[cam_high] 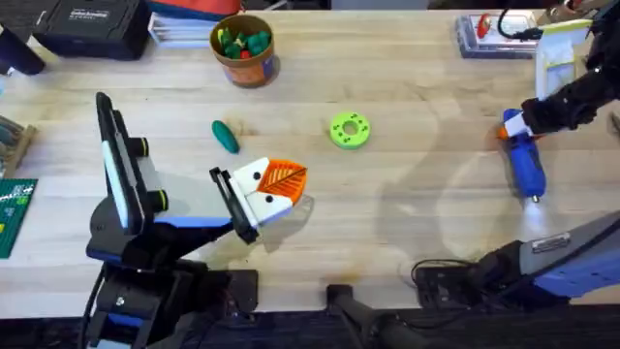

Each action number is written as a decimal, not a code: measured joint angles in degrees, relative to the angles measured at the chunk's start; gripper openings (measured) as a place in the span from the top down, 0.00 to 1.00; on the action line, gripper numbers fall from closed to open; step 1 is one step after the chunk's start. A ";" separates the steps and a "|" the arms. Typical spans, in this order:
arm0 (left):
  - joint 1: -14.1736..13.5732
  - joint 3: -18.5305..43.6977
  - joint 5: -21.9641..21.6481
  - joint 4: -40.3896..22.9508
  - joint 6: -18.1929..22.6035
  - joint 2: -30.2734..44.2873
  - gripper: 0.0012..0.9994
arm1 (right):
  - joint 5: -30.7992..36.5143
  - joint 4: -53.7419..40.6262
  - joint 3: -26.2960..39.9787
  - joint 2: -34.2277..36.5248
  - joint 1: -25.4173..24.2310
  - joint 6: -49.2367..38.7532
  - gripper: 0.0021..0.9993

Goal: Pick up the gripper from the table and insert it into the empty holder that is missing its gripper. Then pick up a screw, insert it into the mounting hole, and use the screwdriver to tighten it. Finally, clean up the table by picking up the vegetable and placing it into the bucket.

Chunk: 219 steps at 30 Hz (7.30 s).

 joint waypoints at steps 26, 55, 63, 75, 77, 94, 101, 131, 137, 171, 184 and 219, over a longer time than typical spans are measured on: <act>0.00 0.00 0.00 0.00 0.00 0.00 1.00 | -6.07 -3.77 1.46 -25.04 0.12 15.85 0.97; 0.02 0.00 0.02 0.00 0.02 0.00 1.00 | -11.20 39.50 -27.91 -63.72 44.91 38.03 0.97; 0.00 0.00 0.01 -0.02 0.02 0.00 1.00 | -11.48 55.16 -27.98 -61.62 61.55 39.50 0.97; 0.00 0.00 0.02 0.00 0.02 0.00 1.00 | -11.82 75.85 -27.98 -51.18 76.42 41.19 0.97; 0.00 0.00 0.00 0.00 0.02 0.00 1.00 | -11.86 77.46 -27.98 -49.24 77.93 41.21 0.97; 0.00 0.00 0.00 0.00 0.02 0.00 1.00 | -14.00 77.71 -28.09 -45.44 83.69 42.26 0.97; 0.01 0.00 0.00 -0.01 0.02 0.00 1.00 | -14.61 78.07 -28.09 -43.55 83.87 41.98 0.97; 0.01 0.00 0.00 -0.05 -0.02 0.01 1.00 | -14.57 79.34 -28.09 -40.19 83.87 40.73 0.97; 0.02 0.00 0.02 -0.06 -0.02 0.02 1.00 | -14.57 79.30 -28.09 -40.17 83.87 40.71 0.97; 0.00 0.00 0.01 -0.02 0.01 0.00 1.00 | 7.41 53.11 -28.28 -38.19 56.52 -19.54 0.97; 0.01 0.00 0.00 -0.02 0.02 0.00 1.00 | 9.71 53.39 -28.28 -18.17 45.63 -28.52 0.97; 0.01 0.00 0.00 0.00 0.24 0.00 0.01 | 10.74 45.89 -27.85 -37.48 46.38 -2.08 0.01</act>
